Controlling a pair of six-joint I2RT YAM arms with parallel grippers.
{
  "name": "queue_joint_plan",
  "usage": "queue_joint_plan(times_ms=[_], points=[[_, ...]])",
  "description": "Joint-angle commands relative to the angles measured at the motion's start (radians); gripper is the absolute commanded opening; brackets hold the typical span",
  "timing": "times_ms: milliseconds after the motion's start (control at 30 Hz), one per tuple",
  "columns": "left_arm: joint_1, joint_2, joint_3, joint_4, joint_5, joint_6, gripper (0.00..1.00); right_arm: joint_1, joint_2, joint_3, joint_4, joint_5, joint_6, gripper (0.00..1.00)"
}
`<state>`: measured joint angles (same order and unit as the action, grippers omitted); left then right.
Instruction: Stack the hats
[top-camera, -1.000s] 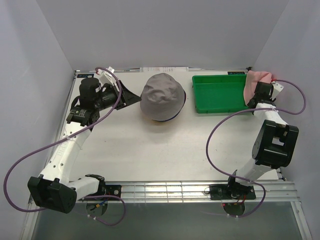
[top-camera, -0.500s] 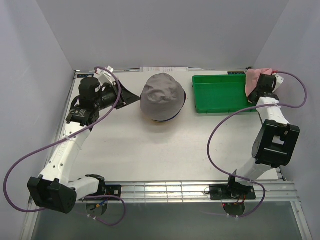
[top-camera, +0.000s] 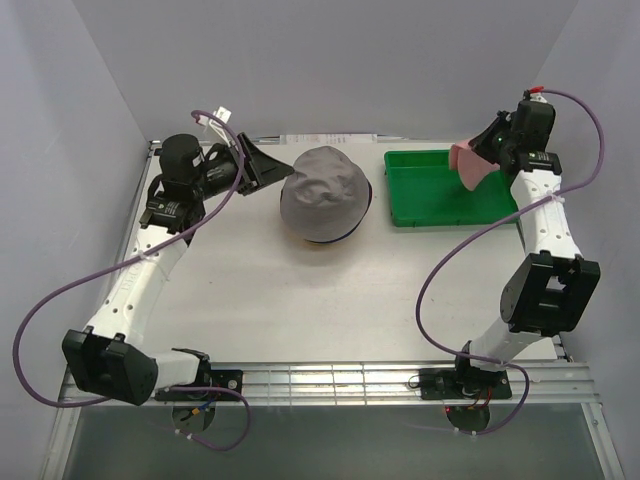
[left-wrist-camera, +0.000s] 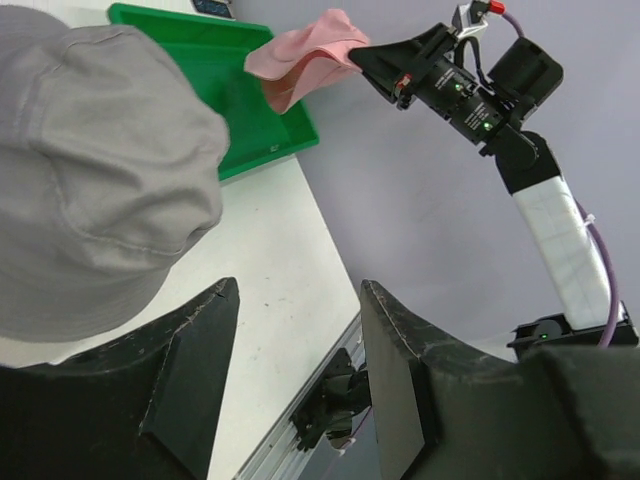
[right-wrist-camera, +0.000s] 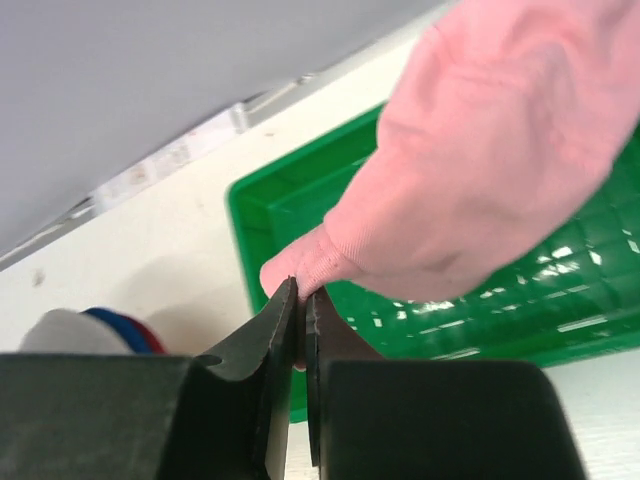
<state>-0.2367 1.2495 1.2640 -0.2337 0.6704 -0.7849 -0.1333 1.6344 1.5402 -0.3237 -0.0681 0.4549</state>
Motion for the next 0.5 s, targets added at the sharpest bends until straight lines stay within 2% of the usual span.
queue_joint_plan(times_ms=[0,200,367,467], points=[[-0.024,0.014,0.058,0.131,0.061,-0.091,0.62,0.015,-0.067,0.104,0.02,-0.133,0.034,0.08],[-0.13,0.096,0.103,0.229,0.023,-0.178,0.64,0.02,-0.125,0.112,0.08,-0.246,0.083,0.08],[-0.22,0.2,0.126,0.379,-0.015,-0.301,0.65,0.021,-0.194,0.104,0.117,-0.306,0.099,0.08],[-0.283,0.261,0.205,0.404,-0.055,-0.352,0.65,0.021,-0.237,0.089,0.152,-0.36,0.11,0.08]])
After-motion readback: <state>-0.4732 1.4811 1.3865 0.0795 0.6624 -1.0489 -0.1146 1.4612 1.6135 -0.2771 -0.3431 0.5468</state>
